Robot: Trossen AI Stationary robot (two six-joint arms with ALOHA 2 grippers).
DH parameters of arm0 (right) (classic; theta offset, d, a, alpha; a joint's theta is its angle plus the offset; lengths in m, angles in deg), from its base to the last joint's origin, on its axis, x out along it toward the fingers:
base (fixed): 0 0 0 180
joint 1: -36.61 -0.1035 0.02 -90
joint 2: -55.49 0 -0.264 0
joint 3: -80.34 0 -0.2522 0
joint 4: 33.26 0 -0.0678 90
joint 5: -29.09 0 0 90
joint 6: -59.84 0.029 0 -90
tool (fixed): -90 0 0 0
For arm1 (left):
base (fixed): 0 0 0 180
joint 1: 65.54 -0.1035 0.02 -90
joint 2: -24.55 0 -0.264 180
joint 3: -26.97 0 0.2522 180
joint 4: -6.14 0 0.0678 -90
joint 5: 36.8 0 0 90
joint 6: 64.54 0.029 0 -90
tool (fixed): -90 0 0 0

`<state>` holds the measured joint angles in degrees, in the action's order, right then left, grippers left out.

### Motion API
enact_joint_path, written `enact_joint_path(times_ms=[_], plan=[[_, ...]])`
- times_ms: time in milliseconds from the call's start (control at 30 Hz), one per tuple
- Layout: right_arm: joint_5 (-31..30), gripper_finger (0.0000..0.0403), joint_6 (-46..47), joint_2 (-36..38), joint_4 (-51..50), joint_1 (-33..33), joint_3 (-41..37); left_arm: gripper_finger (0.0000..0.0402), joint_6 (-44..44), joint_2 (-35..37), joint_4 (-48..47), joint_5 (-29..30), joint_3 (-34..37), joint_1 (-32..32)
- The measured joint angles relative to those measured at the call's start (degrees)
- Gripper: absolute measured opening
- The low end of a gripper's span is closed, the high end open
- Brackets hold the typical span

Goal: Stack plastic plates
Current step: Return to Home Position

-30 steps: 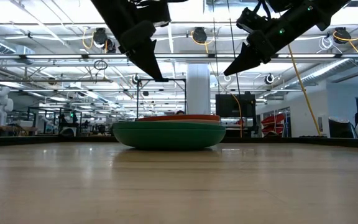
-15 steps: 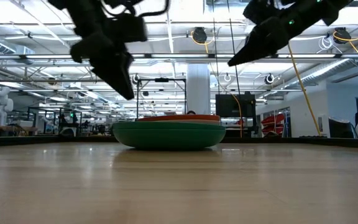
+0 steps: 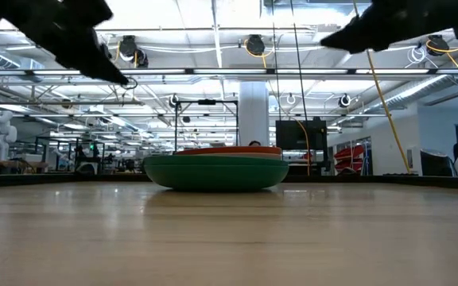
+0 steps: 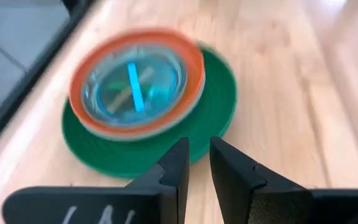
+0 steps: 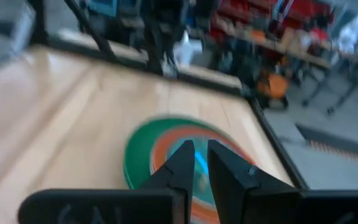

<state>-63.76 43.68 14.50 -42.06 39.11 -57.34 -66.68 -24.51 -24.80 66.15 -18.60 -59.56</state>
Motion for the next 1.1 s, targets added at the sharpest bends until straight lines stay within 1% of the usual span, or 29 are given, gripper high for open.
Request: enact_joint_path(times_ms=[67,133,333,400,567,767,900,1000,1100], plan=[[1.70,0.0038,-0.07,3.67,0.40,0.01,-1.30,0.0072,0.41,4.61,2.03,0.01,2.08,0.01],[3.01,0.0038,-0.18,6.45,0.88,0.01,-2.36,0.0072,1.12,9.31,2.14,0.03,4.18,0.00],[3.16,0.0038,-0.47,14.95,0.39,0.01,-6.31,0.0072,1.78,21.45,1.63,0.17,7.77,0.07],[3.16,0.0038,-0.90,17.81,0.19,0.01,-7.71,0.0072,1.86,25.45,-0.80,0.51,8.23,0.07],[3.15,0.0038,-1.48,25.31,0.05,0.01,-10.16,0.0072,2.27,33.38,-1.34,0.65,9.60,0.07],[3.13,0.0038,-1.25,33.49,-4.67,0.01,-11.59,0.0072,1.55,40.12,-0.29,0.64,12.64,0.07],[3.15,0.0038,-1.24,38.07,-5.24,0.01,-12.69,0.0072,0.73,42.98,0.37,0.63,15.06,0.07],[3.15,0.0038,-1.25,40.71,-5.30,0.01,-13.77,0.0072,-0.03,44.60,0.28,0.63,16.54,0.07],[3.15,0.0038,-1.38,40.84,-5.09,0.01,-14.59,0.0072,-0.72,45.71,0.40,0.60,17.49,0.07]])
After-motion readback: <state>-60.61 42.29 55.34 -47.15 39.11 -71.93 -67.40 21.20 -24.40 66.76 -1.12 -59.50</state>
